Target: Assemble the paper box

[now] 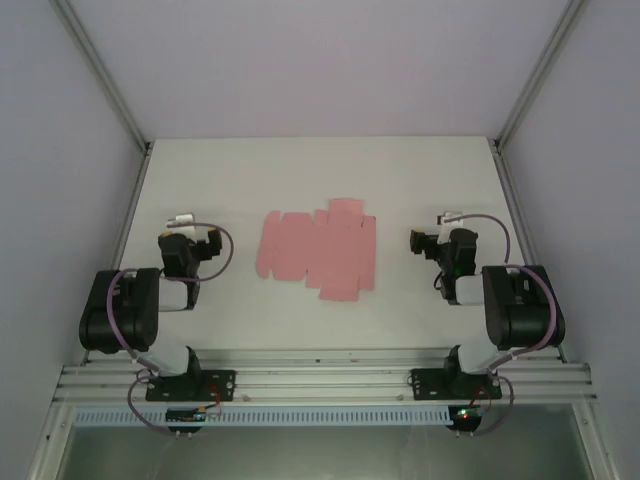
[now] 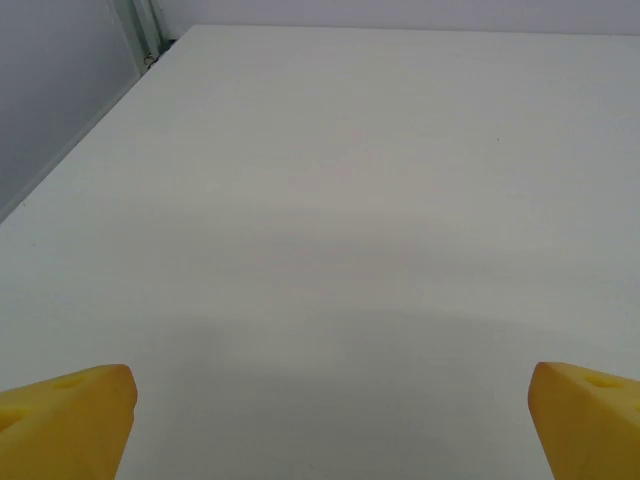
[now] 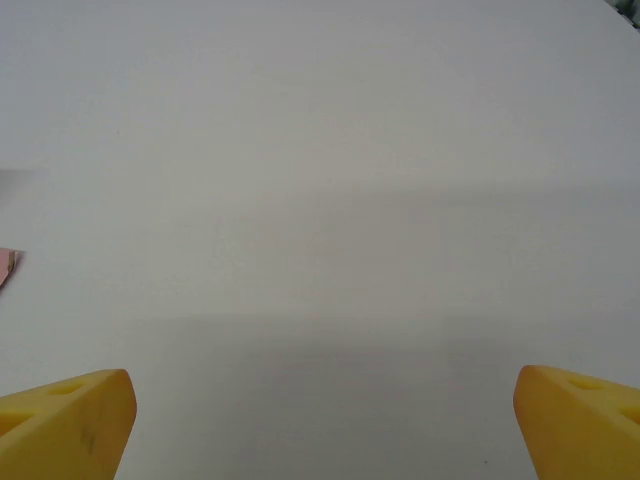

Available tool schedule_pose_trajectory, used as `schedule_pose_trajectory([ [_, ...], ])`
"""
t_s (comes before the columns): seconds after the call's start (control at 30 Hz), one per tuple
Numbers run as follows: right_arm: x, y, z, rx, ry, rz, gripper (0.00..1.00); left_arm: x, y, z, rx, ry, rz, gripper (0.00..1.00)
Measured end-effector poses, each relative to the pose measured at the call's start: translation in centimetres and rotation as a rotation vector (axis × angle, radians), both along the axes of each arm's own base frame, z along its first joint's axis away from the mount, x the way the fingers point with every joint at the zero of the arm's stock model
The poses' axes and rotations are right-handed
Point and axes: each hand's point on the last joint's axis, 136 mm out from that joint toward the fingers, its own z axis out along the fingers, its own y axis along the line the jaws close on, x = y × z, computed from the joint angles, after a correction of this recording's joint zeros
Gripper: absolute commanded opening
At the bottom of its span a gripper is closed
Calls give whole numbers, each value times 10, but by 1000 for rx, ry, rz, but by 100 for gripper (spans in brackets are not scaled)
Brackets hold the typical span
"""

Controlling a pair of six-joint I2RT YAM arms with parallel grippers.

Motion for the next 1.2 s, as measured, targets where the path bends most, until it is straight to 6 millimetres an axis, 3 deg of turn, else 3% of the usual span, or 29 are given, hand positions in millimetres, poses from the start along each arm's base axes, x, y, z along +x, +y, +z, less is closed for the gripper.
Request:
schedule_pose_trajectory([
  [0.77,0,0,0,9,3,11,99,1,1,0,1,11,4,100],
  [0.87,-1,-1,4,3,20,0,99,2,3,8,3,32,19,100],
  [0.93,2,-2,19,-6,21,-12,98,5,3,24,-8,29,22,100],
  [1.07,18,10,74,11,0,-10,91,17,-6,66,-71,23,1,100],
  [1.13,26,27,101,50,6,4,86,21,-20,82,-122,35,-36,100],
  [1.2,28,51,114,94,44,38,81,18,-42,87,-182,73,-99,100],
])
